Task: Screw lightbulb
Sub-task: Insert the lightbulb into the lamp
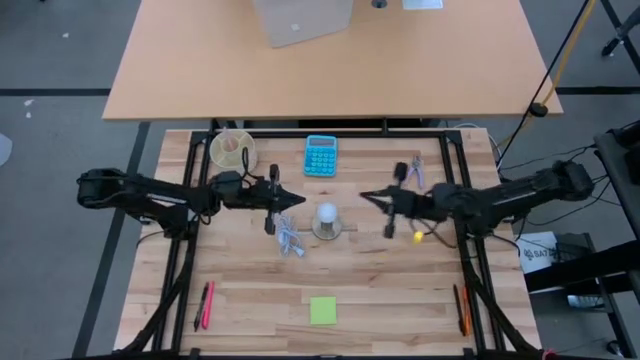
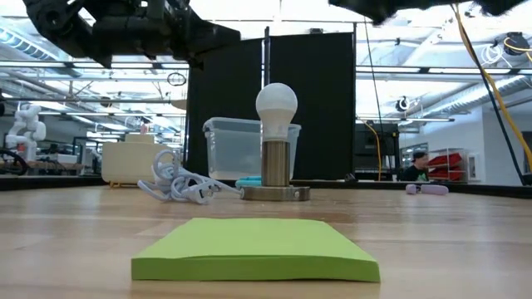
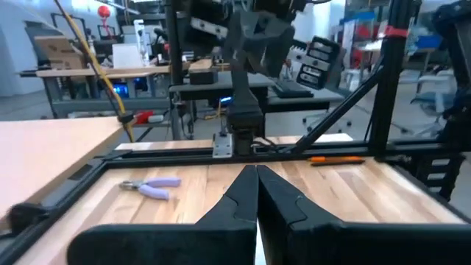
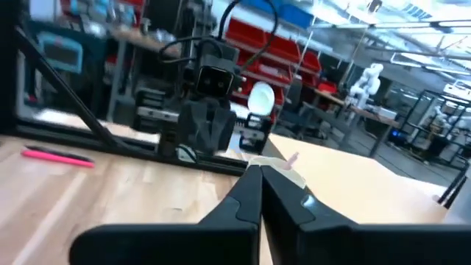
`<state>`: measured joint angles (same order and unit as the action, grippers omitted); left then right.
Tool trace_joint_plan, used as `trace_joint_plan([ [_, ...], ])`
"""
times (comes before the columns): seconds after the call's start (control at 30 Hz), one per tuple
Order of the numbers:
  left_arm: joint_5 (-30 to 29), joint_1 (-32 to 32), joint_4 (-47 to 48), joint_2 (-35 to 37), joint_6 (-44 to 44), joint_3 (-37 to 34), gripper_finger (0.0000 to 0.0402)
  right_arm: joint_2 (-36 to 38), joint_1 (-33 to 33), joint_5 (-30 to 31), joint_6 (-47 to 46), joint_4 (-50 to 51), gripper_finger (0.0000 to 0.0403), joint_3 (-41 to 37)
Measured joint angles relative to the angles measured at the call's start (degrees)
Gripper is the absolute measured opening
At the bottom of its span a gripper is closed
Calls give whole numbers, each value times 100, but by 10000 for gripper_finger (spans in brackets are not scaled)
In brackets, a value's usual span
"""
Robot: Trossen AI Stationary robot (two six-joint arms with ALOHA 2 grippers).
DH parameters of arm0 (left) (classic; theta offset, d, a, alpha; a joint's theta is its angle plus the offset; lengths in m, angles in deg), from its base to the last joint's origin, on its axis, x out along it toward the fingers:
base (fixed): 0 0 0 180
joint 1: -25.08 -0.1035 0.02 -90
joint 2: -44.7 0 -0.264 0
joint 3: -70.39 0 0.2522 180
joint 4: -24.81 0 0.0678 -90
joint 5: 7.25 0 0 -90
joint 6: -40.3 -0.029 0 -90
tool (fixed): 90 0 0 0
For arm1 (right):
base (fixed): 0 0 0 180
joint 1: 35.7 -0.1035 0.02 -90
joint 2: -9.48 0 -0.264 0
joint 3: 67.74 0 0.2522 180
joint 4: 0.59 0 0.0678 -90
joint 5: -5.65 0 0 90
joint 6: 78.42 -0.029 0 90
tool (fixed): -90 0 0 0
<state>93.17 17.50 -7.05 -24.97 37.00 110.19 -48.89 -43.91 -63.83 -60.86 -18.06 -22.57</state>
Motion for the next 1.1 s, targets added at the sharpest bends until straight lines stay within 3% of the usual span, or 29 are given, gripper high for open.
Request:
trace_joint_plan([
  [0.17,-275,-66,1309,1011,-306,-4,0,1073,3,73,-356,-279,0,-1151],
  [0.33,-568,-65,2246,1687,-477,-61,0,1326,0,239,-732,-495,0,-1773],
  [0.73,-849,-62,311,1568,137,-1549,0,448,0,360,-1159,-1051,0,-1909],
  [0.97,-850,136,-14,759,286,-1426,0,-721,0,366,-1571,-2105,0,-1907],
  [1.1,-791,271,-756,30,284,-1309,0,-1487,0,373,-1609,-2958,0,-1852],
])
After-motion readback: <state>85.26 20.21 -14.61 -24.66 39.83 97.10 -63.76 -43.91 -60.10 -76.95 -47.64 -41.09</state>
